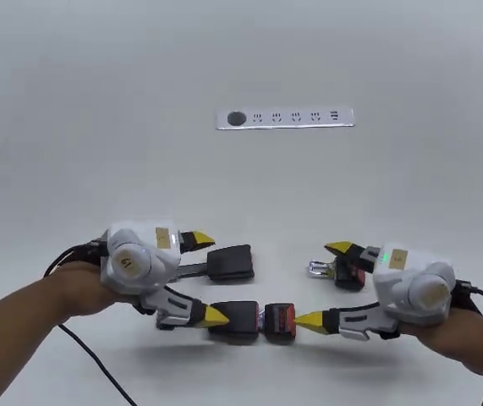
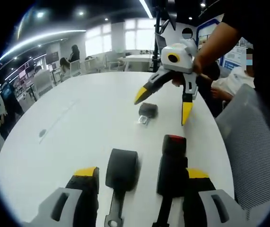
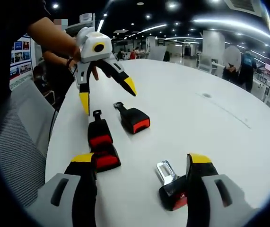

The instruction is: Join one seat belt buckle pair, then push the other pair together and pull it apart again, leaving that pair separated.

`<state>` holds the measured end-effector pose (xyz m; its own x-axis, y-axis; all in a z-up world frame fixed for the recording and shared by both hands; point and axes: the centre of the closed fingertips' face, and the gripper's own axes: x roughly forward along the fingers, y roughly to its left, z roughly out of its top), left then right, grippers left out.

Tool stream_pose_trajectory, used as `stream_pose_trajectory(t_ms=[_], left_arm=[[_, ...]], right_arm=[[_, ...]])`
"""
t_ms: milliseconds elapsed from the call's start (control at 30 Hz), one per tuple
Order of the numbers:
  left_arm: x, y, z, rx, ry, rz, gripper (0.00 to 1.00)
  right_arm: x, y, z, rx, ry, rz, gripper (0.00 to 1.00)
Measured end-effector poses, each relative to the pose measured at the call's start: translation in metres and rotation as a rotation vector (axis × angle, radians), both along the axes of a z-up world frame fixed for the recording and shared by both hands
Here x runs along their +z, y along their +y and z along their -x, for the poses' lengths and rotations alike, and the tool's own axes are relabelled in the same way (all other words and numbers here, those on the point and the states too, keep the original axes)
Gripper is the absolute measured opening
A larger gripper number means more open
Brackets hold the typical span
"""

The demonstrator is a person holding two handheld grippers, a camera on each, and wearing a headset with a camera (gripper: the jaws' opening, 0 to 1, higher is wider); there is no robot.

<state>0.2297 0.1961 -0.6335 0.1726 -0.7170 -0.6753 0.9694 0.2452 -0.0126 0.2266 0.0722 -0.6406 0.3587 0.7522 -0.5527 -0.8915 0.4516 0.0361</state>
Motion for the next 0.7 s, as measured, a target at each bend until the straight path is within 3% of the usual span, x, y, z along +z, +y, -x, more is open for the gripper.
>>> stream_pose_trajectory(t_ms=[300,500,700], left_arm=[[-0.008,0.0,-0.026,0.016,-0.009,-0.025,0.74],[-0.025,0.002,-0.028,-0.029,-0.002,-0.073,0.71],[-0.036,0.004,-0.032,-0.045,0.015,-0.081,0.68]], right_arm=[[-0.009,-0.031,-0.019,0.004,0.023,0.038,0.8],[-0.024,-0.046,-0.02,0.037,0.056,0.078,0.78],[-0.033,-0.048,-0.019,0.056,0.085,0.097,0.76]])
